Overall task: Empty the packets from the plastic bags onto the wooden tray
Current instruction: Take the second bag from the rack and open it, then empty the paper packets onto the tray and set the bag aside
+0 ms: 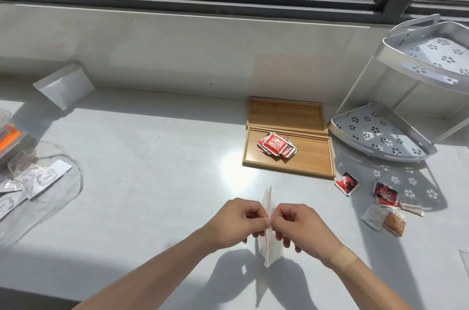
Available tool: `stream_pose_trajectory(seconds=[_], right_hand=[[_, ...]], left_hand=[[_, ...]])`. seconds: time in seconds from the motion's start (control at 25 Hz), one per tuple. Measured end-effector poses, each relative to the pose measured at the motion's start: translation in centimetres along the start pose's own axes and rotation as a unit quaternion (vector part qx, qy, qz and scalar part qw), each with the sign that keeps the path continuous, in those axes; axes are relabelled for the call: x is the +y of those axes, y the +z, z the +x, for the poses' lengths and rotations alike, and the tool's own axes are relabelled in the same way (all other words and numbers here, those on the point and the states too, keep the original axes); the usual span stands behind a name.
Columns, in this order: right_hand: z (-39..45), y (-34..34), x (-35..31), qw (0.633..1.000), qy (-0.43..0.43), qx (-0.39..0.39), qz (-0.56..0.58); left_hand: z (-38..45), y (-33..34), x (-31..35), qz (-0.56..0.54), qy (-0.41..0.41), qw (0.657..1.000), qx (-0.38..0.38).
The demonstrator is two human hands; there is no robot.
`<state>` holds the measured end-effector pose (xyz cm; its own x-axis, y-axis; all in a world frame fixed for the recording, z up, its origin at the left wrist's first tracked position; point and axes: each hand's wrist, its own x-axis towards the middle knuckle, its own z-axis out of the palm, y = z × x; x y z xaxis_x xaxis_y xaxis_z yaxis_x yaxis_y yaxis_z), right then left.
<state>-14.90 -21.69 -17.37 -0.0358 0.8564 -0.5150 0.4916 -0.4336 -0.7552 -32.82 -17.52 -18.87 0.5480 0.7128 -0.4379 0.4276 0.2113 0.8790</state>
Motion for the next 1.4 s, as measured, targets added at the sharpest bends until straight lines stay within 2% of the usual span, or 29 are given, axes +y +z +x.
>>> stream_pose_trajectory(seconds=[0.24, 0.4, 0.6, 0.72, 0.8, 0.88, 0.96, 1.0, 1.12, 1.24, 1.36, 1.4], right_hand=[[-0.2, 0.0, -0.2, 0.987, -0.067, 0.093, -0.117], [-0.8, -2.7, 0.2, 0.963, -0.02, 0.164, -0.211], [-1.5, -4.9, 0.5, 0.923, 0.018, 0.195, -0.332], [-1.4, -5.3, -0.3, 0.895, 0.011, 0.23, -0.382], [-1.5, -4.8, -1.2, 0.883, -0.076, 0.275, -0.372], [-1.4, -3.4, -2.9, 0.896, -0.173, 0.243, -0.329], [-0.4, -1.8, -4.3, 0.903, -0.207, 0.176, -0.334], [0.3, -1.2, -4.7, 0.9, -0.213, 0.167, -0.341], [1.7, -0.9, -5.9, 0.895, -0.253, 0.204, -0.305], [2.1, -1.5, -7.5, 0.893, -0.28, 0.228, -0.268], [2.4, -2.6, -9.1, 0.893, -0.279, 0.242, -0.258], [2.4, -3.2, -9.4, 0.894, -0.278, 0.243, -0.255]], left_hand=[[0.0, 0.8, 1.1, 0.123, 0.021, 0.99, 0.065], [-0.1, -1.3, 1.5, 0.167, 0.027, 0.973, 0.156], [-0.4, -3.3, 2.0, 0.234, 0.003, 0.96, 0.153], [0.2, -2.7, 2.8, 0.173, 0.001, 0.975, 0.141], [0.9, -2.6, 3.8, 0.097, -0.01, 0.987, 0.131], [1.6, -2.7, 4.6, 0.026, -0.009, 0.992, 0.12], [1.8, -2.7, 5.2, -0.025, 0.005, 0.993, 0.116], [1.8, -2.9, 5.3, -0.046, 0.013, 0.992, 0.119], [1.5, -4.5, 4.7, -0.088, 0.029, 0.984, 0.152], [2.0, -5.7, 1.5, -0.129, -0.055, 0.971, 0.193], [2.9, -4.5, -2.3, -0.131, -0.197, 0.965, 0.116], [3.4, -3.9, -3.1, -0.163, -0.216, 0.959, 0.079]])
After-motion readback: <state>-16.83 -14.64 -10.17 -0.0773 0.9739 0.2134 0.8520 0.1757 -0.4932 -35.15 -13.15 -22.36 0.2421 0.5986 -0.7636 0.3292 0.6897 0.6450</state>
